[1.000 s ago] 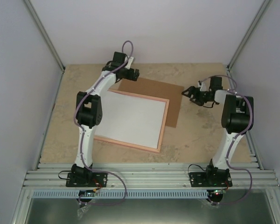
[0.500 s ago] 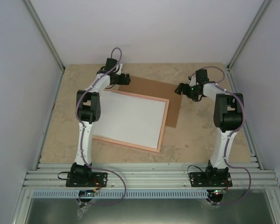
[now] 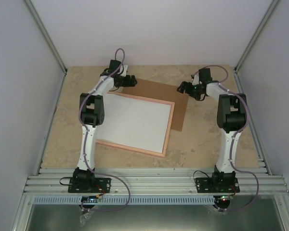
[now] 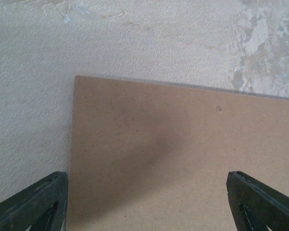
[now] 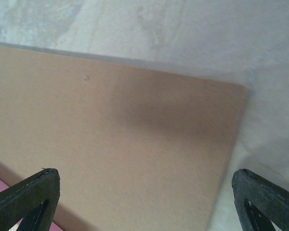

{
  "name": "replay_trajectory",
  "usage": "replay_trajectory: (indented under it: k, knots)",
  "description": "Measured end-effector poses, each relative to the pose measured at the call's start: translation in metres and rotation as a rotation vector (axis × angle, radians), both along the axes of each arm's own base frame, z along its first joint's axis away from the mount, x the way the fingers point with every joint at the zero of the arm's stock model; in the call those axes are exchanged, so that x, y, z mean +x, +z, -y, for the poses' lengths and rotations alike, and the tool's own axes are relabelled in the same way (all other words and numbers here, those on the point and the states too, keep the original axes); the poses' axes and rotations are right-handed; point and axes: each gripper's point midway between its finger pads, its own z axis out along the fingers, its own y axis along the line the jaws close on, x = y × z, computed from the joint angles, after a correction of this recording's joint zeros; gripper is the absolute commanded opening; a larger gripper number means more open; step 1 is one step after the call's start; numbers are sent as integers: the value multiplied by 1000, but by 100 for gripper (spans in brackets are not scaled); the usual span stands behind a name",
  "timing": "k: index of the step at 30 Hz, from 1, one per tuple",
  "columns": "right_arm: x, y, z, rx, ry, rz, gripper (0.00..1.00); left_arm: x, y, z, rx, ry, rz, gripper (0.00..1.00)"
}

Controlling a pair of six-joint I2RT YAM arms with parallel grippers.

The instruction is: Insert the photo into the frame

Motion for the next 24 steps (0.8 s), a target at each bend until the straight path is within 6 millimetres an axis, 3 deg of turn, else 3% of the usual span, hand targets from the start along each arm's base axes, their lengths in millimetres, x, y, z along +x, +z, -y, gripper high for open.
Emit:
replay_trajectory:
  k: [6,11,20,24]
  knots:
    - [2,1,1,69,-2,-21,89,1,-1,-2,-32,-5,-8,84]
    - [3,7,8,228,2,-24,82,2,0,-2,-65,-9,-12,83]
    - [-11,11,13,564,-68,-30,47,7,1,-7,-98,-2,5,83]
    - [-16,28,8,699,-88,-11,39,13,2,-15,-100,13,25,83]
